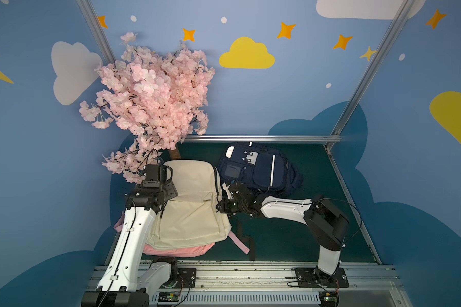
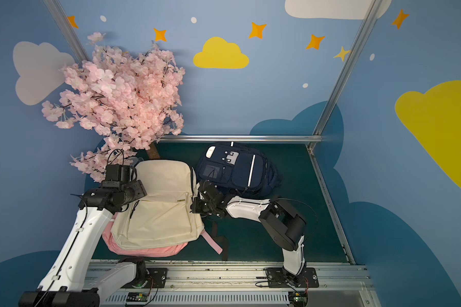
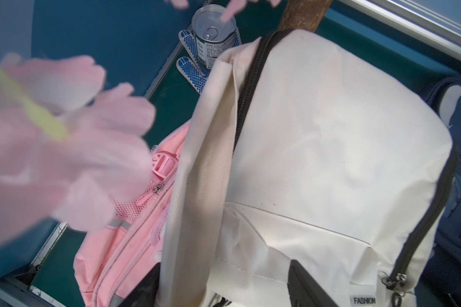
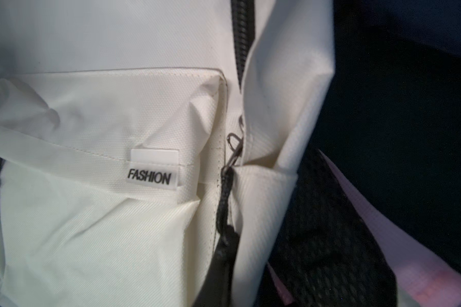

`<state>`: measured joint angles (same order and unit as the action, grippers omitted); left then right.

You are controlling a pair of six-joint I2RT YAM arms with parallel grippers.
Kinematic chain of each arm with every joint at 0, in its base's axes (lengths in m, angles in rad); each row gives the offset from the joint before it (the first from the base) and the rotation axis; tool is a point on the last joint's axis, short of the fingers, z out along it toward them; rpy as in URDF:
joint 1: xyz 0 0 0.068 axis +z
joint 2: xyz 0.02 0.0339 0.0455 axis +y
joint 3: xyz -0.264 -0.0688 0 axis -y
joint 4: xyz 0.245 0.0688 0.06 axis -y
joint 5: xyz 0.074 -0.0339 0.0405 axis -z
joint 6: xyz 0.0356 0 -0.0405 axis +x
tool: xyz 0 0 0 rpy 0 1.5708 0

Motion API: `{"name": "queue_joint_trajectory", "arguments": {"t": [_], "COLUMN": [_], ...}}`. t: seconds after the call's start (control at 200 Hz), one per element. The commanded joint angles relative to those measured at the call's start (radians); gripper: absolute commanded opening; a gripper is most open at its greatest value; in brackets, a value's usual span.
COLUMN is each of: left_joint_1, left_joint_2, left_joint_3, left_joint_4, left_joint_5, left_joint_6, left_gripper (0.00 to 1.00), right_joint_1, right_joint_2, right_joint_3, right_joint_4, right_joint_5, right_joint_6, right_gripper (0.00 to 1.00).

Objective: Zip up the backpack
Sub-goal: Place the backpack on the backpack.

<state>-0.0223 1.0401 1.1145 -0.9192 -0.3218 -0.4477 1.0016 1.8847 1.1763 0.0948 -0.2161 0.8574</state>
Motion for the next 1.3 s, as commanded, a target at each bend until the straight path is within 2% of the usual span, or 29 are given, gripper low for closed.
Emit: {"name": "queue_joint_trajectory", "arguments": {"t": [0.0, 0.08, 0.14, 0.26, 0.435, 0.506, 0.626, 0.661, 0.716, 0.786, 0.931, 1.061, 1.181, 1.296], "left_joint_1": [-0.042, -0.046, -0.041, -0.041, -0.027, -0.022, -0.038, -0.061, -0.122, -0.216, -0.361, -0.474, -0.525, -0.551], "left_joint_2": [-0.035, -0.059, -0.066, -0.057, -0.061, -0.065, -0.077, -0.074, -0.063, -0.039, 0.079, 0.238, 0.414, 0.586], "left_joint_3": [0.009, 0.031, 0.060, 0.114, 0.122, 0.114, 0.088, 0.081, 0.073, 0.059, 0.054, 0.109, 0.192, 0.282], "left_joint_4": [-0.015, -0.034, -0.052, -0.086, -0.089, -0.082, -0.036, -0.023, -0.006, 0.030, 0.142, 0.242, 0.305, 0.336], "left_joint_5": [-0.028, -0.095, -0.124, -0.141, -0.159, -0.124, 0.047, 0.088, 0.106, 0.112, 0.145, 0.147, 0.178, 0.234], "left_joint_6": [0.010, 0.029, 0.046, 0.058, 0.083, 0.083, 0.049, 0.033, -0.001, -0.031, -0.084, -0.097, -0.101, -0.100], "left_gripper": [0.81, 0.94, 0.99, 1.00, 1.00, 1.00, 0.98, 0.98, 0.97, 0.98, 0.98, 0.98, 0.98, 0.95], "right_joint_1": [0.037, 0.044, 0.044, 0.039, 0.034, 0.029, 0.028, 0.028, 0.023, -0.001, -0.133, -0.302, -0.492, -0.654], "right_joint_2": [-0.003, -0.016, -0.027, -0.045, -0.097, -0.119, -0.136, -0.151, -0.188, -0.244, -0.393, -0.505, -0.555, -0.539], "right_joint_3": [0.083, 0.080, 0.069, 0.039, -0.045, -0.084, -0.092, -0.091, -0.088, -0.095, -0.185, -0.263, -0.298, -0.294], "right_joint_4": [-0.012, -0.038, -0.053, -0.072, -0.074, -0.041, -0.007, -0.023, -0.080, -0.218, -0.318, -0.353, -0.384, -0.384], "right_joint_5": [-0.012, 0.003, 0.022, 0.062, 0.144, 0.149, 0.110, 0.127, 0.211, 0.380, 0.450, 0.432, 0.389, 0.339], "right_joint_6": [-0.056, -0.076, -0.077, -0.070, -0.042, -0.028, -0.041, -0.058, -0.112, -0.084, -0.136, -0.185, -0.223, -0.287], "right_gripper": [0.32, 0.39, 0.43, 0.48, 0.50, 0.53, 0.60, 0.65, 0.68, 0.70, 0.74, 0.76, 0.76, 0.74]}}
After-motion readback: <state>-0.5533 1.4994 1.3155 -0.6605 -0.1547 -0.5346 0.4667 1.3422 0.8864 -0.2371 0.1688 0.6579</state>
